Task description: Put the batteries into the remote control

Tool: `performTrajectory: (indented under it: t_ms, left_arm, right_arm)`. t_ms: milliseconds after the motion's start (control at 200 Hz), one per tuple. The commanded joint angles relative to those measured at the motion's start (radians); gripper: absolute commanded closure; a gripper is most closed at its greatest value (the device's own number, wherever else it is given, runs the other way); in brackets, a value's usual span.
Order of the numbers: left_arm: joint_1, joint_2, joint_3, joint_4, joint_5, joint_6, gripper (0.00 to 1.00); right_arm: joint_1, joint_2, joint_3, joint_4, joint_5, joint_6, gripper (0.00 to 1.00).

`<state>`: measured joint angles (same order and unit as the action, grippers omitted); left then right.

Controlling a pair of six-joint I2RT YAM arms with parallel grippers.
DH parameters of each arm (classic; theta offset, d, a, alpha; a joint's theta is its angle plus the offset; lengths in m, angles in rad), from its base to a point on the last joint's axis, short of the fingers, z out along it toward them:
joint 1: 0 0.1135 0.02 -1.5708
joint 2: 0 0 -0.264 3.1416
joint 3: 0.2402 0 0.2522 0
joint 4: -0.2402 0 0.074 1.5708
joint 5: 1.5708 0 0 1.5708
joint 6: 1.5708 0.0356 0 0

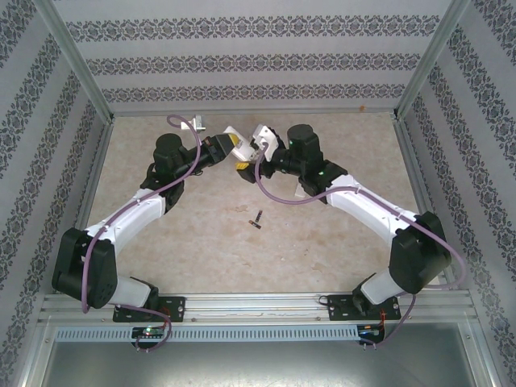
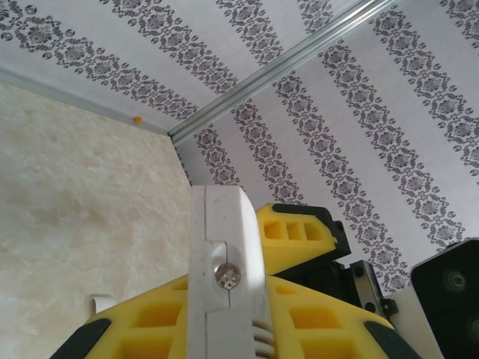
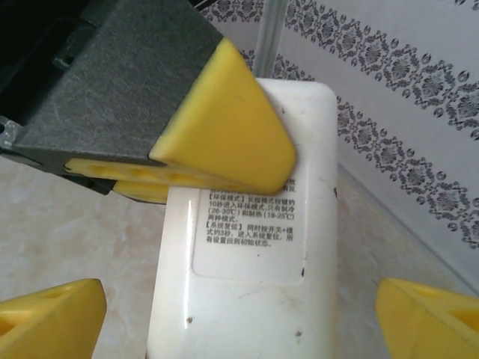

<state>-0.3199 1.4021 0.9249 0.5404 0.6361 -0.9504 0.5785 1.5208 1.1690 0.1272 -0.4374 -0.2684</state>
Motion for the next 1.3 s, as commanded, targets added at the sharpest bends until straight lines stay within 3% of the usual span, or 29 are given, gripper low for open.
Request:
performTrajectory:
  t_ms: [0,105,240,280,335,380,430,495,594,674,834,974,1294]
  left_arm:
    - [-0.005,-0.004,0.01,0.076,0.036,-0.013,1.0]
    - [-0.005,-0.002,0.008,0.073,0.034,-0.009,1.0]
    - [-0.002,-0.007,0.008,0.064,0.043,0.004,0.95]
    - [0.005,-0.018,0.008,0.048,0.04,0.02,0.8]
    - [0.023,-0.046,-0.003,0.001,0.015,0.055,0.44]
    - [0.043,-0.089,-0.02,-0.068,-0.035,0.105,0.24]
    - [0.058,-0.155,-0.039,-0.186,-0.134,0.196,0.13]
    - [0.061,-0.245,-0.047,-0.383,-0.317,0.34,0.07]
    - [0.061,-0.337,-0.055,-0.574,-0.535,0.469,0.01]
    - [0.063,-0.374,-0.072,-0.635,-0.602,0.508,0.0]
    - [0.063,-0.393,-0.134,-0.625,-0.559,0.499,0.0]
    - [0.063,-0.379,-0.161,-0.622,-0.534,0.474,0.0]
    - [0.063,-0.329,-0.177,-0.585,-0.481,0.43,0.0]
  right_arm:
    - [-0.028,0.034,0.043,-0.009,-0.083,0.028,0.26]
    - [-0.029,0.044,0.062,0.003,-0.107,0.051,0.48]
    - [-0.034,0.05,0.07,-0.014,-0.126,0.03,0.61]
    - [-0.038,0.044,0.063,-0.015,-0.124,0.01,0.63]
    - [-0.051,0.037,0.047,-0.017,-0.119,-0.034,0.64]
    - [-0.061,0.037,0.034,-0.028,-0.099,-0.1,0.65]
    - [-0.064,0.054,0.03,-0.075,-0.054,-0.225,0.65]
    - [-0.047,0.093,0.044,-0.176,0.003,-0.407,0.65]
    - [-0.003,0.18,0.085,-0.314,0.072,-0.632,0.66]
    - [0.03,0.269,0.158,-0.41,0.073,-0.707,0.66]
    - [0.094,0.434,0.273,-0.483,0.038,-0.748,0.65]
    - [0.12,0.539,0.363,-0.514,0.038,-0.664,0.58]
    - [0.167,0.618,0.366,-0.553,0.149,-0.477,0.51]
